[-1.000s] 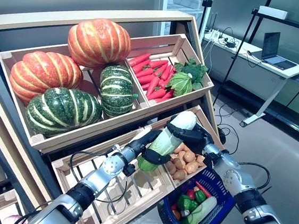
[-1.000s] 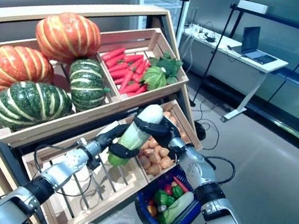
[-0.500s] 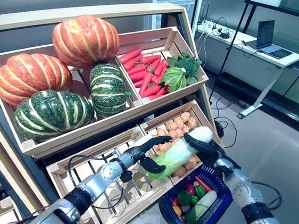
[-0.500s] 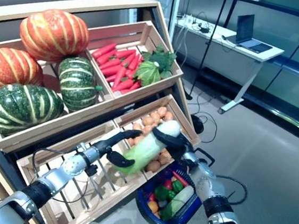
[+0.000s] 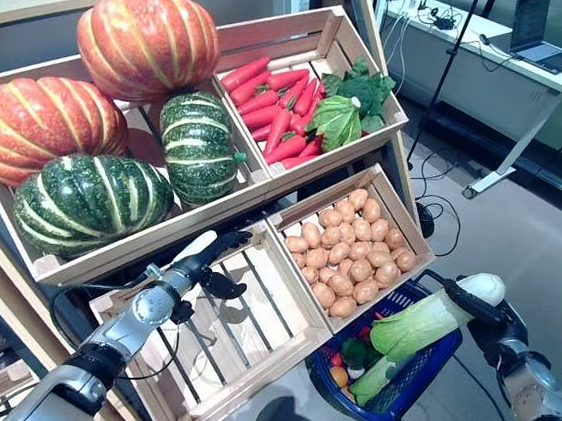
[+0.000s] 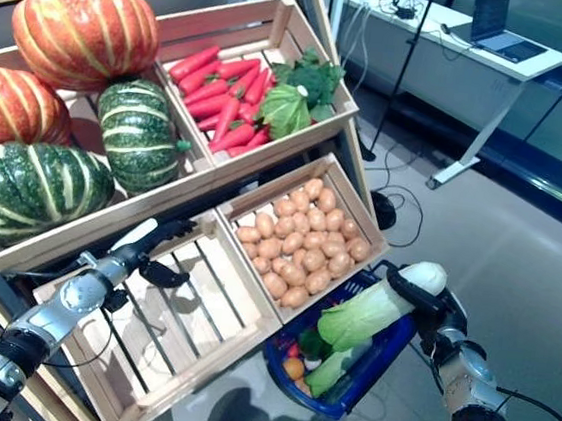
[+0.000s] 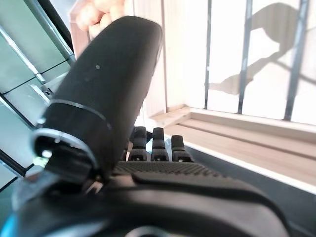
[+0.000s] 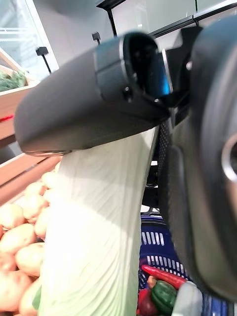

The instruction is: Put vegetables into the basket

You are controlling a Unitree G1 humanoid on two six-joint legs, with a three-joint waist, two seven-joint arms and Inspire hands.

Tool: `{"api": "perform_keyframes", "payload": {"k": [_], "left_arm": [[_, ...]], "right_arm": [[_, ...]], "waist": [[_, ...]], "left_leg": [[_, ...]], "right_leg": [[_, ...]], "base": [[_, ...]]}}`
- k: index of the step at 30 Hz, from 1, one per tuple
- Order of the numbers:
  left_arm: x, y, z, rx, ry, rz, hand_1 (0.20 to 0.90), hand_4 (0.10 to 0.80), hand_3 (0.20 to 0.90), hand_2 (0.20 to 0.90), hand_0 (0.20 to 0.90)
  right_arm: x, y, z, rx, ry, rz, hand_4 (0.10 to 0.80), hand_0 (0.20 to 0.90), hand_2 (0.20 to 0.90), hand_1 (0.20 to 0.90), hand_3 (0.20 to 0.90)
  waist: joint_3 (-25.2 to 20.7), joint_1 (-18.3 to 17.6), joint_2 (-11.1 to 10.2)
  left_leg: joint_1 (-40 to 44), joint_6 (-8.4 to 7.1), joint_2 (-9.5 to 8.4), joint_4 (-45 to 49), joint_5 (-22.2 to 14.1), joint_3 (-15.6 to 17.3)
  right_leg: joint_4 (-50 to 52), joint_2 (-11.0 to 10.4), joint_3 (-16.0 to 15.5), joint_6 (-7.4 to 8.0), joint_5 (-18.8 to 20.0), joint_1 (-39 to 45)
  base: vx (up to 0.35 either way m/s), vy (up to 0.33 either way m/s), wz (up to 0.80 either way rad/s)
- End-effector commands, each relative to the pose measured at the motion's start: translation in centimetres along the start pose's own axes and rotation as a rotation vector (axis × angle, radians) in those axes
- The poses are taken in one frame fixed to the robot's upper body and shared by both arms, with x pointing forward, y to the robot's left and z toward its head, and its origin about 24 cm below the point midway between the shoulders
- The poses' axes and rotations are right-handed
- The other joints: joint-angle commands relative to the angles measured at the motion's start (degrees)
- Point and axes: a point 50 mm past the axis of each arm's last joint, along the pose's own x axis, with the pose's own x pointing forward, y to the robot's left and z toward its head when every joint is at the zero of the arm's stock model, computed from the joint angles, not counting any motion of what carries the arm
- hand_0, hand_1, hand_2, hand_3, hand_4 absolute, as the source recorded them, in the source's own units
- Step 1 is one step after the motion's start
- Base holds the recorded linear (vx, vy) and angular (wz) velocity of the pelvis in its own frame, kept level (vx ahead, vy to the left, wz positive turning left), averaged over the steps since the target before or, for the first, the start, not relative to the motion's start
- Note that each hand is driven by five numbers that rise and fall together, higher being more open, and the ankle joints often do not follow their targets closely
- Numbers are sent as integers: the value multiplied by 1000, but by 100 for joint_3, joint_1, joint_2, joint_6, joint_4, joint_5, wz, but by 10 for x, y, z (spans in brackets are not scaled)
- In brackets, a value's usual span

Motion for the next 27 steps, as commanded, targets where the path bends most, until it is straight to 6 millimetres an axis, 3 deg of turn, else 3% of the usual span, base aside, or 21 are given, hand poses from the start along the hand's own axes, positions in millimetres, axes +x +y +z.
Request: {"api": "perform_keyframes", "payload": {"k": [1,5,7,11,13,15,17,18,27], "left_arm": [[15,53,42,-12,-174,170,900,800,900,900,900],[24,76,74,-73,-297,247,900,800,900,900,900],[26,86,90,-93,-355,284,900,800,900,900,900],[27,99,114,-136,-445,330,900,800,900,900,900],[28,104,128,-155,-487,354,900,800,900,900,900],[27,108,137,-176,-515,366,900,800,900,900,900],[27,112,150,-184,-553,376,900,800,900,900,900],[27,113,156,-193,-569,373,900,800,900,900,900],[25,117,192,-289,-700,348,900,800,900,900,900]], "right_arm": [[17,21,78,41,-344,17,400,300,300,300,300],[25,34,108,70,-414,30,400,300,300,300,300],[28,43,125,58,-450,40,400,300,300,300,300],[33,53,147,5,-452,-2,400,300,300,300,300],[34,50,159,-26,-442,-46,400,300,300,300,300],[34,47,165,-24,-434,-73,400,300,300,300,300],[33,43,176,-20,-433,-108,400,300,300,300,300],[33,43,180,-12,-430,-122,400,300,300,300,300],[29,40,201,100,-433,-158,400,300,300,300,300]], "waist": [[-96,56,-181],[553,95,-126],[872,96,-83],[1274,114,-47],[1435,154,-20],[1517,172,4],[1616,191,32],[1660,194,63],[1858,131,275]], "left_leg": [[-705,255,-45,1035,-277,-111],[-1516,187,101,2014,-457,-270],[-2107,144,218,2785,-712,-444],[-3017,231,425,3817,-1074,-591],[-3469,268,447,4364,-1297,-766],[-3755,259,475,4814,-1582,-929],[-4140,307,482,5220,-1646,-980],[-4272,231,506,5550,-1903,-1068],[-5132,113,604,6755,-2389,-1325]], "right_leg": [[829,-223,234,-108,-198,-300],[1539,-307,226,-288,-424,-910],[2164,-393,235,-368,-617,-1380],[3292,-732,224,-469,-874,-2320],[3904,-941,238,-509,-1014,-2772],[4428,-1083,328,-465,-1239,-3117],[4843,-1251,340,-505,-1257,-3531],[5191,-1319,423,-438,-1472,-3702],[6392,-1631,764,-459,-1884,-4734]], "base": [[-189,-51,11],[-315,-47,16],[-310,-29,22],[-205,1,18],[-182,25,21],[-129,16,20],[-170,10,15],[-58,12,12],[-91,30,3]]}}
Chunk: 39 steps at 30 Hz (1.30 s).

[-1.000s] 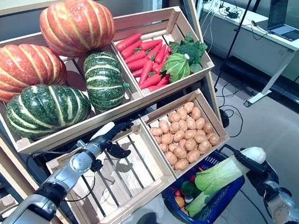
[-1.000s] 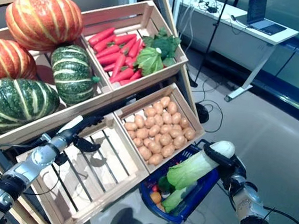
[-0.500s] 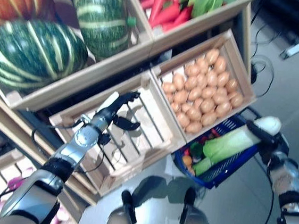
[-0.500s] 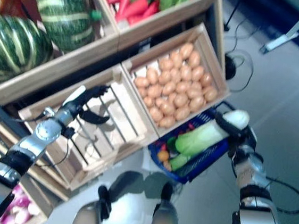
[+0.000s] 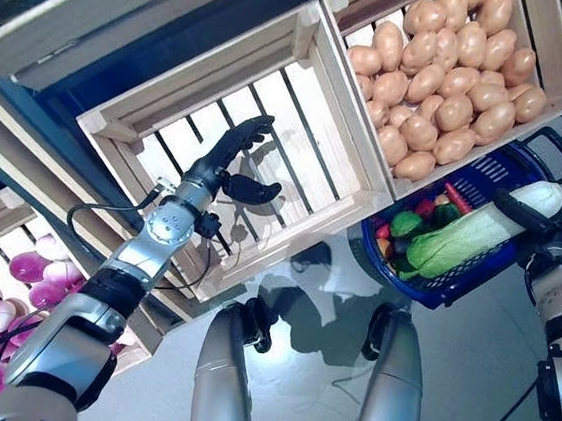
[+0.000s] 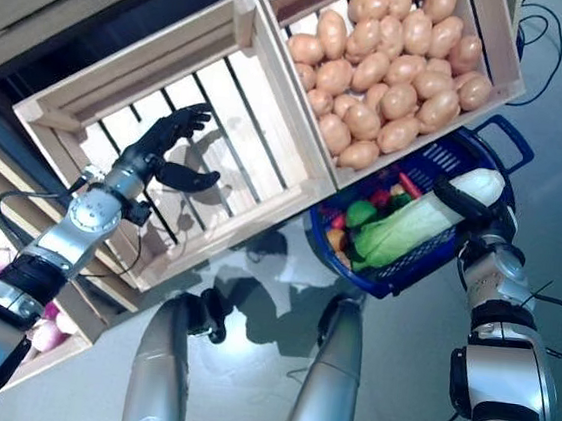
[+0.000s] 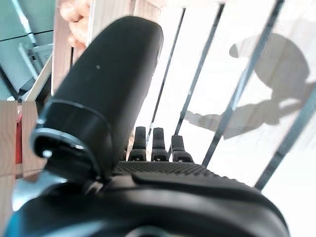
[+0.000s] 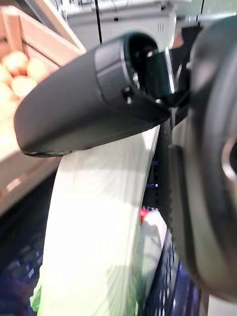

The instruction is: Put vegetables into the basket

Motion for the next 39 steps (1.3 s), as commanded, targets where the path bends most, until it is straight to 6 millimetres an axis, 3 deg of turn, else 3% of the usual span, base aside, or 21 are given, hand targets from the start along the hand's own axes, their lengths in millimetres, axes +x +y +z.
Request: {"api": "perform_keyframes", "payload": {"k": [1,11,12,21,27,39], "left_arm": [[19,19,72,-110,-311,79,900,800,900,900,900],[16,14,102,-210,-438,4,900,800,900,900,900],[16,14,104,-211,-443,-2,900,800,900,900,900],[17,20,105,-196,-431,-33,900,800,900,900,900],[16,23,104,-195,-430,-36,900,800,900,900,900],[14,21,80,-241,-351,-20,900,800,900,900,900]], "right_arm": [[0,-4,62,81,-187,-43,400,300,300,300,300],[2,10,74,315,-220,47,400,300,300,300,300],[2,11,74,333,-223,46,800,900,900,900,900],[3,10,70,338,-219,-2,800,900,900,900,900],[1,-4,63,310,-182,-71,800,900,900,900,900],[-5,-35,39,194,-102,-288,800,900,900,900,900]], "waist": [[-284,34,170],[-325,28,258],[-352,40,256],[-587,63,142],[-736,60,59],[-1011,111,-64]], "left_leg": [[141,-629,329,336,-475,-417],[-896,-610,396,1624,-1018,-528],[-971,-617,392,1719,-1062,-535],[-1278,-615,453,2045,-1223,-703],[-1177,-597,493,1912,-1187,-753],[-123,-533,564,553,-741,-478]], "right_leg": [[121,-217,14,-328,66,161],[1377,-333,164,-343,-374,-976],[1506,-320,172,-348,-431,-1064],[1916,-268,216,-301,-559,-1441],[1801,-198,189,-268,-538,-1325],[449,-97,17,-197,-91,-264]], "base": [[-82,19,4],[-91,-9,7],[-40,-34,6],[-12,-31,3],[0,-4,-2],[17,13,1]]}}
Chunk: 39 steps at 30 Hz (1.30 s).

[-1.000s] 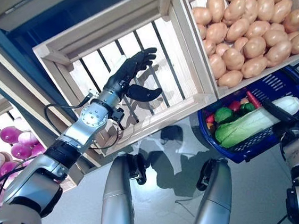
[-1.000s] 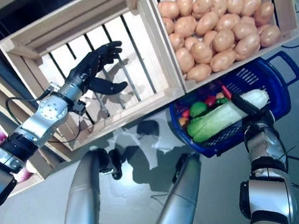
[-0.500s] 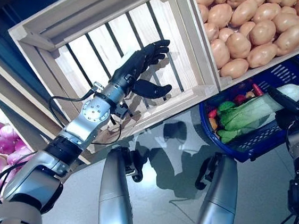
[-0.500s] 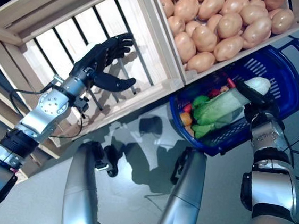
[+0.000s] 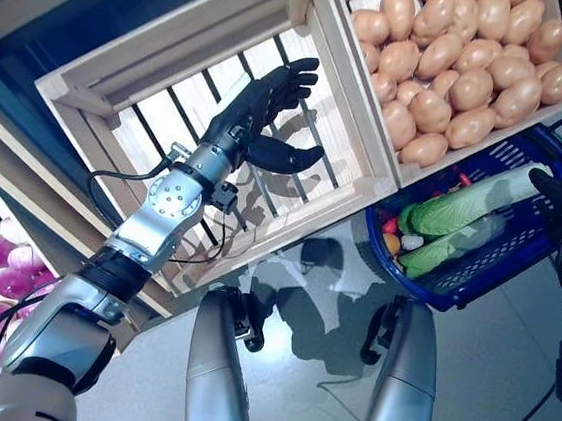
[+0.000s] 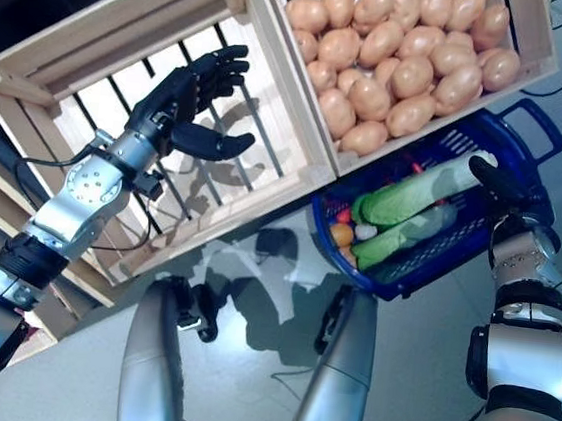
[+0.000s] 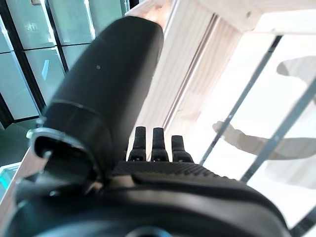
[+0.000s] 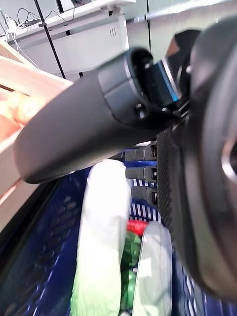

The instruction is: Put vegetables into the basket

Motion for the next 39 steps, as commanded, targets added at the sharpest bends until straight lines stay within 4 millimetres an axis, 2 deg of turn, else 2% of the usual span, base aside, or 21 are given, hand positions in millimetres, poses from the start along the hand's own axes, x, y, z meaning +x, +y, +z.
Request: {"api": "perform_keyframes", "payload": {"k": [1,5,6,7,8,9,12,17,22,25,26,27,28,33,39], "left_arm": [[3,14,21,-40,-139,72,900,800,900,900,900],[0,10,10,-41,-92,96,900,800,900,900,900],[-1,9,6,-44,-80,104,900,800,900,900,900],[-1,9,3,-48,-71,109,900,800,900,900,900],[-3,7,-1,-60,-53,120,900,800,900,900,900],[-4,5,-9,-75,-26,141,900,800,900,900,900],[-9,3,-18,-103,5,157,900,800,900,900,900],[-26,-20,-52,-150,145,139,900,800,900,900,900],[-65,-51,-94,-195,318,82,900,800,900,900,900],[-96,-67,-116,-187,401,70,900,800,900,900,900],[-109,-74,-123,-186,429,70,900,800,900,900,900],[-117,-77,-126,-195,445,73,900,800,900,900,900],[-130,-82,-132,-204,468,76,900,800,900,900,900],[-165,-100,-149,-253,572,92,900,800,900,900,900],[-192,-120,-166,-339,677,110,900,800,900,900,900]], "right_arm": [[-4,-33,0,-63,-57,-184,800,900,900,900,900],[-5,-34,0,-111,-97,-257,800,900,900,900,900],[-6,-34,-1,-121,-102,-267,800,900,900,900,900],[-6,-35,-1,-126,-104,-273,800,900,900,900,900],[-6,-35,-3,-137,-110,-283,800,900,900,900,900],[-7,-34,-10,-143,-116,-269,800,900,900,900,900],[-9,-33,-22,-142,-122,-249,800,900,900,900,900],[-18,-27,-75,-128,-31,-171,800,900,900,900,900],[-47,-30,-149,-131,116,-70,800,900,900,900,900],[-77,-31,-194,-165,209,4,800,900,900,900,900],[-93,-29,-214,-160,270,61,800,900,900,900,900],[-104,-28,-226,-156,301,82,800,900,900,900,900],[-122,-33,-243,-164,341,110,800,900,900,900,900],[-163,-19,-280,-238,476,243,800,900,900,900,900],[-187,-8,-300,-333,541,397,800,900,900,900,900]], "waist": [[-1002,109,-168],[-1067,141,-223],[-1075,146,-250],[-1094,152,-252],[-1093,160,-274],[-1131,166,-318],[-1208,181,-374],[-1592,216,-452],[-2151,278,-508],[-2430,249,-492],[-2532,239,-493],[-2589,233,-496],[-2655,224,-480],[-2784,158,-415],[-2809,92,-396]], "left_leg": [[716,-207,201,-696,-279,21],[1219,-196,129,-1462,23,133],[1313,-135,114,-1744,285,208],[1417,-184,104,-1771,179,187],[1596,-185,88,-1980,259,237],[1824,-105,40,-2431,586,350],[2247,-80,-34,-2977,838,461],[3304,-114,-200,-4283,1436,820],[4436,-139,-530,-5749,1984,1013],[4960,-137,-607,-6503,2280,1099],[5130,-146,-649,-6799,2427,1127],[5225,-148,-679,-6943,2476,1129],[5373,-153,-706,-7145,2523,1143],[5722,-191,-799,-7650,2642,1210],[5787,-161,-885,-7696,2580,1181]], "right_leg": [[-1142,-6,119,-17,839,422],[-1753,71,7,-4,1089,899],[-2016,94,-66,-75,1306,1011],[-2015,107,-51,-18,1203,1108],[-2200,134,-94,-20,1251,1299],[-2619,165,-234,-88,1518,1552],[-3152,245,-357,-78,1693,2029],[-4632,613,-656,-45,2086,3249],[-6124,1064,-838,38,2448,4498],[-6691,1238,-784,90,2619,4945],[-6954,1268,-765,112,2761,5097],[-7119,1283,-749,122,2848,5173],[-7312,1319,-749,138,2926,5298],[-7826,1407,-818,176,3118,5602],[-7909,1452,-823,155,3101,5646]], "base": [[34,40,-6],[4,40,-9],[19,20,-5],[17,28,-8],[26,40,-10],[-33,36,-11],[26,17,-5],[179,-36,1],[285,-24,1],[245,41,-8],[161,41,-1],[181,53,-2],[147,42,-2],[95,37,2],[12,11,-2]]}}
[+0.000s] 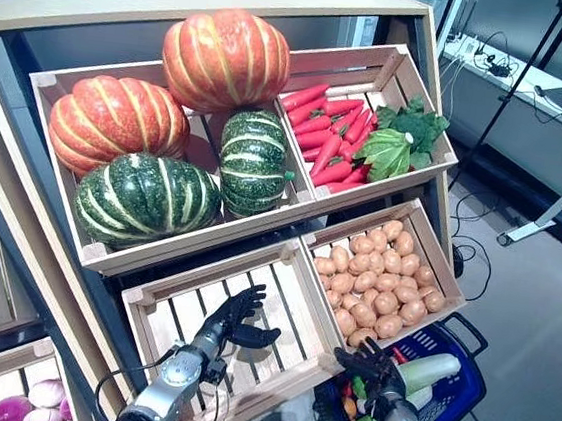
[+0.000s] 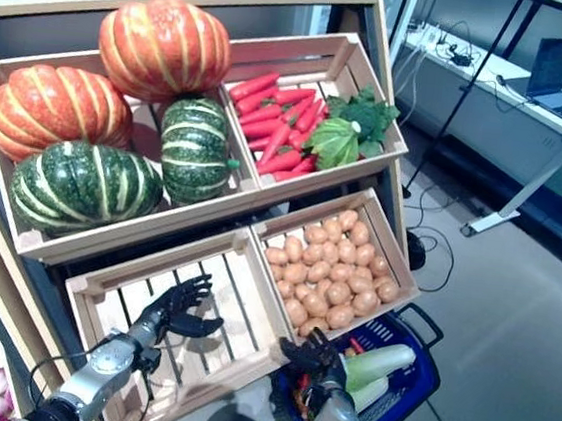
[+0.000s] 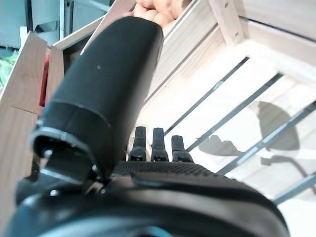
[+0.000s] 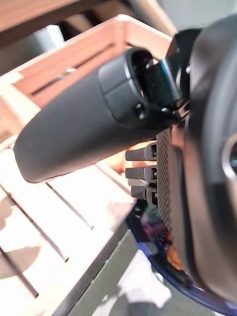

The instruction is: Put vegetables into the basket

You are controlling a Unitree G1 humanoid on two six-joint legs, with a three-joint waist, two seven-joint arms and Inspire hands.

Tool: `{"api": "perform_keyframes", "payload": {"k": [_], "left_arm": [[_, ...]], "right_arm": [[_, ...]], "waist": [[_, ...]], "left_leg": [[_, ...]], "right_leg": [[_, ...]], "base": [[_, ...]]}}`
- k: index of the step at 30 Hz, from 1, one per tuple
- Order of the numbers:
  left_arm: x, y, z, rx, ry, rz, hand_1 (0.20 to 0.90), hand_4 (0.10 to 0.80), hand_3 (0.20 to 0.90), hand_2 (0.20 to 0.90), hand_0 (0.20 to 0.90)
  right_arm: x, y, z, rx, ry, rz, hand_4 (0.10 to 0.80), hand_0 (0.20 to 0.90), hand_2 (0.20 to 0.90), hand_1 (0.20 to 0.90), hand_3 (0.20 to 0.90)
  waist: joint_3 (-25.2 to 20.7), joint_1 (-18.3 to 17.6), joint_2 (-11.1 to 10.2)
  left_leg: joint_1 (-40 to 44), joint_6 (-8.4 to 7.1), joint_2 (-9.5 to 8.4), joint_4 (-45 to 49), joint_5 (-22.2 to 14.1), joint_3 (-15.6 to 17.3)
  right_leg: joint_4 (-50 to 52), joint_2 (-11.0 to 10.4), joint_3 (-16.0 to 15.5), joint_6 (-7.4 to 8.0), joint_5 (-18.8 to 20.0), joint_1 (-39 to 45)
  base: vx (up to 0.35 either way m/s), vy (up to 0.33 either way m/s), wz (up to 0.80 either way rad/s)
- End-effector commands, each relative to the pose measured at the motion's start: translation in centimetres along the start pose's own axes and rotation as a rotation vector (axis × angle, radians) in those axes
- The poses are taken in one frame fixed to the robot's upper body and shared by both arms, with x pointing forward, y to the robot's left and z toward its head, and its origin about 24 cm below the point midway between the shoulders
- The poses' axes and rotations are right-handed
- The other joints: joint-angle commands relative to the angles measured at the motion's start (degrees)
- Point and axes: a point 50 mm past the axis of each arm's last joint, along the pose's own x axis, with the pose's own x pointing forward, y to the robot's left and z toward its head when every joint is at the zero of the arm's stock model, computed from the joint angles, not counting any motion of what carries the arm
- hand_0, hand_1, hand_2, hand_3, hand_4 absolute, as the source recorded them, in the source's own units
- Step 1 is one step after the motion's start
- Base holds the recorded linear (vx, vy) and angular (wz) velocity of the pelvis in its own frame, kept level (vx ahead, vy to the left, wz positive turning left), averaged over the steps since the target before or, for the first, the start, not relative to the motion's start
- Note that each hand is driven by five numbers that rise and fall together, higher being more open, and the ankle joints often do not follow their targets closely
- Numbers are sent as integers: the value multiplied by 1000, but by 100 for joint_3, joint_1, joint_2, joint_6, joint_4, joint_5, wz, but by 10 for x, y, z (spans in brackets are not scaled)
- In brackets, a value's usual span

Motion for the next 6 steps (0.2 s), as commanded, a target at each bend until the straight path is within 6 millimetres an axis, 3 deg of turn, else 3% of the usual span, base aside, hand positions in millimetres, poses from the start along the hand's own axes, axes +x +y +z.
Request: {"api": "perform_keyframes", "payload": {"k": [1,6], "left_arm": [[14,-6,32,-33,-203,-20,900,800,900,900,900],[10,-18,13,-92,-141,-26,900,800,900,900,900]], "right_arm": [[7,27,43,-88,-194,165,800,900,900,900,900],[2,38,29,-113,-162,245,800,900,900,900,900]], "waist": [[-73,-85,145],[-10,-71,150]], "left_leg": [[-210,230,-148,-190,343,-197],[-168,247,-178,-189,321,-241]], "right_leg": [[-456,209,124,-328,804,-151],[-441,204,50,-341,766,-89]], "base": [[0,0,0],[25,9,2]]}}
